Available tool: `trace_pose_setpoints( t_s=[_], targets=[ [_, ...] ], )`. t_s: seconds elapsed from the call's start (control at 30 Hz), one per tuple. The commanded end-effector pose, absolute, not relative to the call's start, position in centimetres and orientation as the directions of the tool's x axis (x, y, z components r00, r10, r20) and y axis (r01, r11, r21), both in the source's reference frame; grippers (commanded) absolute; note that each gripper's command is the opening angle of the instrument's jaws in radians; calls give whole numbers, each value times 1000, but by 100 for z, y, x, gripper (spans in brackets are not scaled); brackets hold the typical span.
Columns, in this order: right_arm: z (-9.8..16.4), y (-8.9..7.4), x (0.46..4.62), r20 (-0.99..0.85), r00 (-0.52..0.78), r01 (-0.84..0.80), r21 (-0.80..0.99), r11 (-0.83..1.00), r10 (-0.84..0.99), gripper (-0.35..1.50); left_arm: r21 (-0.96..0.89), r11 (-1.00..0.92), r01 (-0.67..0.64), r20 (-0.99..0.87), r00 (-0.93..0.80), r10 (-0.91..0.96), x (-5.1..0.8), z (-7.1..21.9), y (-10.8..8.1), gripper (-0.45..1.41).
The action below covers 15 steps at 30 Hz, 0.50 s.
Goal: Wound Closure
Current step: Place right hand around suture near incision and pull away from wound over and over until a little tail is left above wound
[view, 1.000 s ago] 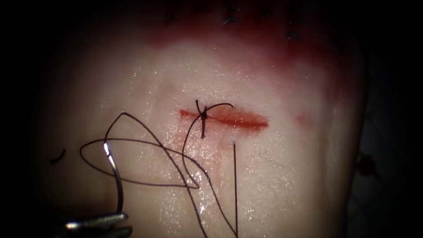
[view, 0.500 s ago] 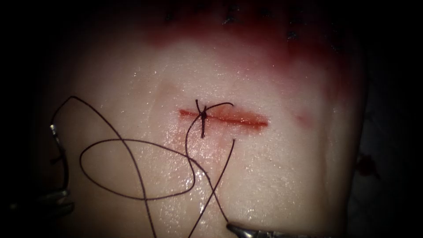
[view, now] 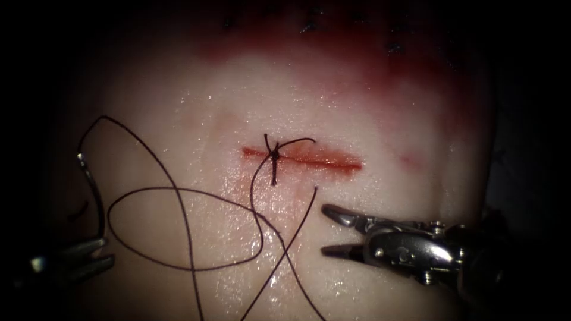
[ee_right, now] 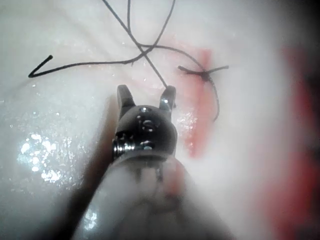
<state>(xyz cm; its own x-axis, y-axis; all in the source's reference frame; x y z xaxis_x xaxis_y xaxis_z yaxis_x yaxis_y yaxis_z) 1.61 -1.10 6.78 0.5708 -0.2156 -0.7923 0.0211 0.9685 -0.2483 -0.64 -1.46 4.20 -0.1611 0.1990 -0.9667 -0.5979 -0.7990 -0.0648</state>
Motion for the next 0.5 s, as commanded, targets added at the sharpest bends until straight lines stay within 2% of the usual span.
trace_pose_setpoints(
  t_s=[0.03, 0.33, 0.37, 0.4, 0.43, 0.5],
  targets=[
    [699, -99, 172, -784, 577, 26, -263, 965, -229, 124, -64, -800, -596, -967, -160, 196, -67, 426, -146, -35],
    [702, -81, 186, -791, 572, 4, -265, 964, -219, 119, -58, -799, -598, -967, -164, 193, -66, 426, -148, -35],
    [704, -78, 189, -791, 568, 13, -270, 963, -229, 84, -58, -800, -597, -968, -163, 192, -67, 427, -148, -35],
    [704, -78, 189, -792, 564, 28, -262, 965, -232, 37, -58, -801, -596, -967, -165, 193, -67, 426, -148, -35],
    [705, -77, 185, -778, 575, 86, -248, 965, -251, -35, -57, -801, -596, -967, -166, 192, -67, 426, -149, -35],
    [706, -77, 177, -775, 577, 84, -255, 963, -256, -35, -56, -801, -596, -967, -167, 192, -66, 425, -150, -35]
  ],
)
